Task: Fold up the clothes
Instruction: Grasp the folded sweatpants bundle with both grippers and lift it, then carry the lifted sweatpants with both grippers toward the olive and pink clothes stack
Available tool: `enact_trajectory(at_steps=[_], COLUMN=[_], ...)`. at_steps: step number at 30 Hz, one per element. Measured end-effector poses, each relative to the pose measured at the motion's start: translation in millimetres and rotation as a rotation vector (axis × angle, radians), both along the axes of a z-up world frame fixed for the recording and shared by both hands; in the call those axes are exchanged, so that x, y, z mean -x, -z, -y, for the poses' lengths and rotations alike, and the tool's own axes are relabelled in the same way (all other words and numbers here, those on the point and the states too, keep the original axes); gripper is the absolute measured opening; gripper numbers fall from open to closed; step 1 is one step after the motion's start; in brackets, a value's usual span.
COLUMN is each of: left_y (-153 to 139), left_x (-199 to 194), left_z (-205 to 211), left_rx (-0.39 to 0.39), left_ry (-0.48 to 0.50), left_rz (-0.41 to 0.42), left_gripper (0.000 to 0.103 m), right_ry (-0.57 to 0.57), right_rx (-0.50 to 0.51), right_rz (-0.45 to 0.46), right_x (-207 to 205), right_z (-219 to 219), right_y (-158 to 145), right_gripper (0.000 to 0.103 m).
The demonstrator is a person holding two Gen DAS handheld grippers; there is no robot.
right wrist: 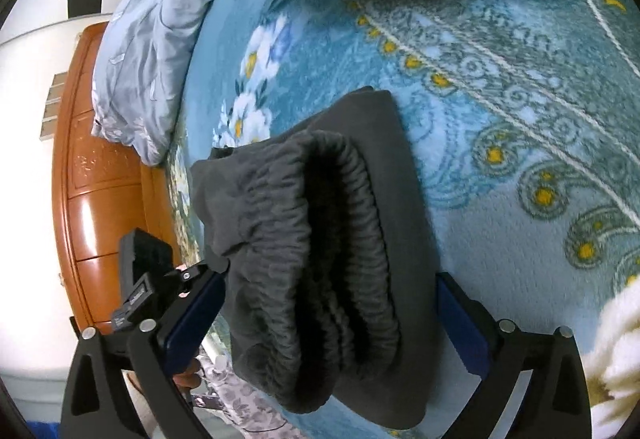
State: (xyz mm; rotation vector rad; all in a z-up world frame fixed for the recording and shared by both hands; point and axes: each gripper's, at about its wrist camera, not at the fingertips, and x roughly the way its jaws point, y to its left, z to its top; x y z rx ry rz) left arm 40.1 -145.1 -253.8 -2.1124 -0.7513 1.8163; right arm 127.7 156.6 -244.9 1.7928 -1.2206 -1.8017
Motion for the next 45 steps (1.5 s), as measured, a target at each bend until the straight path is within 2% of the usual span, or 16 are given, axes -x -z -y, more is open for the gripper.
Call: enact_trajectory(at_steps=[5,7,10,16,19,28,34,37,45], left_y=[-11,-16,-21,-22,-27,-43,-79,-103,-213], left_x=[0,0,1,-2,-5,-19,-38,-51,-75], left_z=[-3,-4,-8,-6,-1,4,2,-7,-77], left_rx=[0.042,0.050,0.062,0.074,0.057,-0.013,-0.097,-0.130,-0.233], left_ry=[-0.011,-0.015,-0.001,0.041,0.046,0.007,0.005,0.029,0.171], left_rz=[-0.011,-0.024,-0.030,-0.043,-0.065,-0.150,-0.209,-0.240,-0.399], left_gripper=[0.090,0.090,0.083,0.068,0.060,0.045,0.043,0.042,0.041], right_ry=[0.001,-0.008,-0.013,-0.035,-0.023,-0.012,0.014,0.026,0.163], right_rx=[0.016,0.003,-0.012,-0.036,-0.025,-0.068,-0.088,-0.112,-0.159], right_rz=[0.005,0.009,0.015,-0.017,-0.031,-0.074,-0.113,-0.138,-0.252], right_x=[0,-1,-1,-2,-5,-16,-40,-59,-125], right_z=[-4,-6,-8,-6,-5,5,-4,-11,-54], right_y=[-1,-2,-4,-19,-26,-61,-102,-136,-251], right_gripper=[0.100,0.092,0.076,0.057,0.052,0.047,0.047,0.047,0.047])
